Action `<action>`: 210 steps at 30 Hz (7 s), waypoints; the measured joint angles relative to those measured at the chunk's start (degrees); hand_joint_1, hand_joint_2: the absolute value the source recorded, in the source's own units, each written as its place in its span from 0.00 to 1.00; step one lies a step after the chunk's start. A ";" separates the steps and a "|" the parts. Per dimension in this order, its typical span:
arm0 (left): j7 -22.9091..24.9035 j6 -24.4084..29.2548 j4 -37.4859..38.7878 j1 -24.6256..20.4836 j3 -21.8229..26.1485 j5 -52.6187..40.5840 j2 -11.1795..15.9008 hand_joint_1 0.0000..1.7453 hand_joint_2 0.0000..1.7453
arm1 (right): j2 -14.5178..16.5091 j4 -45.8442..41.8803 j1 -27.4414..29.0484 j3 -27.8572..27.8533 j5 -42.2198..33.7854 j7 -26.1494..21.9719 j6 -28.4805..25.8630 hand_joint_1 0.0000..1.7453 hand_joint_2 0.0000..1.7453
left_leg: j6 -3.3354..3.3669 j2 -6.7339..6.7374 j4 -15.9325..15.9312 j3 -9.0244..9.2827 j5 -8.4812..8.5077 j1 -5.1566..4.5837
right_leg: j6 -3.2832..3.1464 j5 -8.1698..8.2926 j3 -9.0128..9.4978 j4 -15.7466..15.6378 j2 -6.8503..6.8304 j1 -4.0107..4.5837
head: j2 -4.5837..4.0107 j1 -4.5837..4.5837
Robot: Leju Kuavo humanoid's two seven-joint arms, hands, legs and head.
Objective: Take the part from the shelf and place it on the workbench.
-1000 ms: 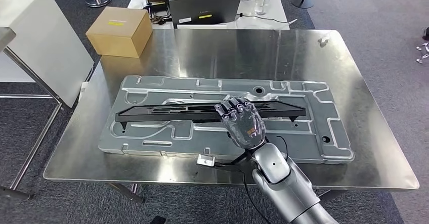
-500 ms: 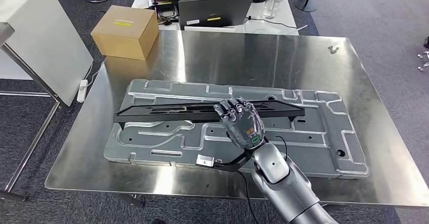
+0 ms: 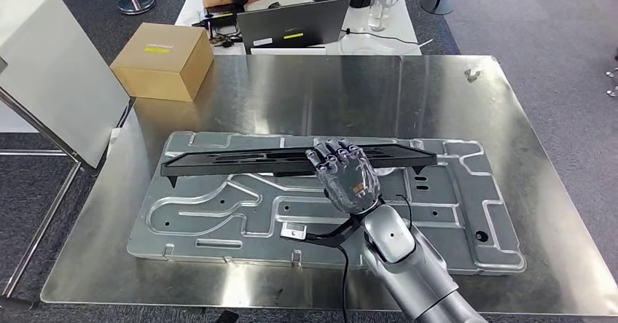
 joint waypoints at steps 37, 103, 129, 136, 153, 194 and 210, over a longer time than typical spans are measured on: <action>-3.16 -1.51 0.00 1.11 0.04 -3.81 0.11 0.00 0.00 | -0.70 -1.40 0.41 -0.07 0.10 0.62 0.00 0.00 1.00 | 1.84 -0.20 -7.69 3.29 1.42 -0.25 | 1.36 -1.27 0.56 0.16 0.12 0.66 | 0.00 -0.02; -5.25 -3.44 0.00 3.19 0.00 -1.01 0.77 0.00 0.00 | -2.21 -1.02 4.85 -17.06 -5.23 -2.09 0.12 0.00 1.00 | 1.85 -0.14 -7.74 3.37 1.37 -0.38 | 1.35 -1.32 0.58 0.16 0.14 0.48 | 0.00 -0.03; -5.17 -3.41 0.00 2.94 0.00 -0.75 0.09 0.00 0.00 | -2.29 -1.80 3.57 -13.21 -5.44 -0.87 0.52 0.00 1.00 | 0.06 -0.08 -6.43 2.23 1.20 0.55 | 1.42 -0.10 -1.50 1.70 0.27 -0.85 | 0.00 0.02; -5.18 -3.41 0.00 2.85 0.00 -0.75 0.05 0.00 0.00 | -2.26 -1.78 3.41 -12.97 -5.41 -0.87 0.55 0.00 1.00 | 0.39 0.04 6.83 0.18 -7.10 0.33 | -0.24 2.57 -4.80 1.70 -0.18 0.33 | 0.00 -0.03; -4.70 -3.60 0.00 1.79 0.00 -1.23 -0.56 0.00 0.00 | -2.64 -1.31 2.38 -12.45 -5.27 -0.50 0.70 0.00 1.00 | 3.10 0.87 -9.12 2.90 2.97 -0.20 | 3.94 -2.09 -4.10 10.79 -0.21 -1.06 | 0.00 0.12; -3.89 -3.12 0.00 2.62 0.03 -0.74 -1.45 0.00 0.00 | -3.17 8.80 9.96 -15.11 -12.30 2.21 0.14 0.00 1.00 | 0.75 0.54 -0.67 -1.93 -3.27 -0.29 | -0.07 -0.05 0.33 -0.47 -0.83 -0.17 | 0.00 -0.18; -5.35 -2.32 0.00 3.27 0.81 2.31 -1.79 0.00 0.00 | -2.41 42.36 24.73 -39.41 -33.28 6.92 13.13 0.00 1.00 | 4.68 0.03 -9.81 8.24 -0.97 -0.76 | 3.81 -4.51 -8.88 9.15 -0.39 -0.53 | 0.00 0.17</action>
